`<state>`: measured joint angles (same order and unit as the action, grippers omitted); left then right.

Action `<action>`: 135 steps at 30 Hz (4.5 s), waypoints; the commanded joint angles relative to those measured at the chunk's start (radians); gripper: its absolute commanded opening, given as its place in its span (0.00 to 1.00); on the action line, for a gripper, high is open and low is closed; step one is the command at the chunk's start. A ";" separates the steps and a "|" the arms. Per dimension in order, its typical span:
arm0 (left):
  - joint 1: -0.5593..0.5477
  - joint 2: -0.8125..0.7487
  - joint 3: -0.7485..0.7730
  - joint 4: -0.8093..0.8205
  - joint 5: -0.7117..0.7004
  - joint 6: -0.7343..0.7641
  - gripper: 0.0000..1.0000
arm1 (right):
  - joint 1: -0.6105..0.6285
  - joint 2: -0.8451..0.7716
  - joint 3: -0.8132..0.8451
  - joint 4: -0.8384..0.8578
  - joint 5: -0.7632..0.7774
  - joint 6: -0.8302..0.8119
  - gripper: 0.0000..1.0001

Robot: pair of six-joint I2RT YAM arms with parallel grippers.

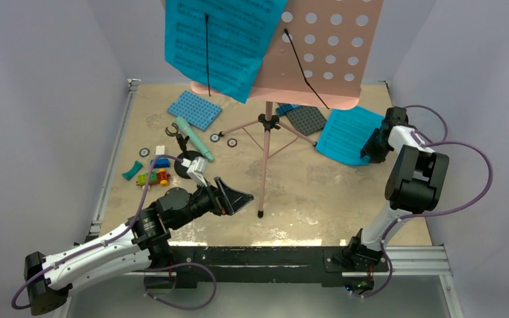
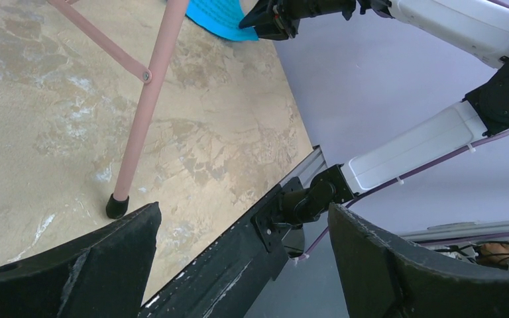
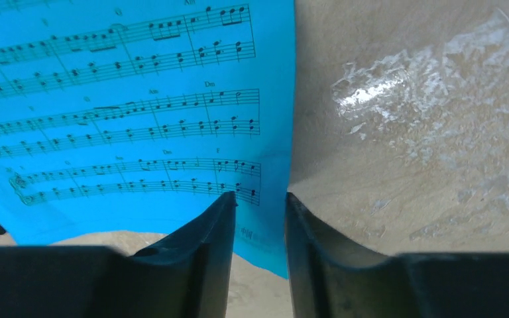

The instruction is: Pack up the instrument practice props

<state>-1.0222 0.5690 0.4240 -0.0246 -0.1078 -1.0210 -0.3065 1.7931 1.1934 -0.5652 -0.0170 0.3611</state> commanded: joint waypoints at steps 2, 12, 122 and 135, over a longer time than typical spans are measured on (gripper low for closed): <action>-0.003 0.000 0.006 -0.007 -0.002 0.015 1.00 | -0.006 -0.049 0.072 -0.030 0.020 0.007 0.52; -0.003 -0.040 0.063 -0.157 -0.045 -0.004 1.00 | 0.005 -0.426 -0.065 0.077 -0.006 0.133 0.64; -0.003 0.107 0.797 0.122 -0.323 1.076 0.94 | 1.394 -0.288 0.530 0.708 0.701 -0.159 0.33; -0.003 0.218 0.756 0.337 -0.395 1.280 0.91 | 1.394 -0.316 0.525 0.658 0.693 -0.233 0.00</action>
<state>-1.0225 0.7486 1.2079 0.1513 -0.4610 0.1257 1.0916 1.5223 1.7123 0.0902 0.6857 0.1799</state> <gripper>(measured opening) 0.928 0.007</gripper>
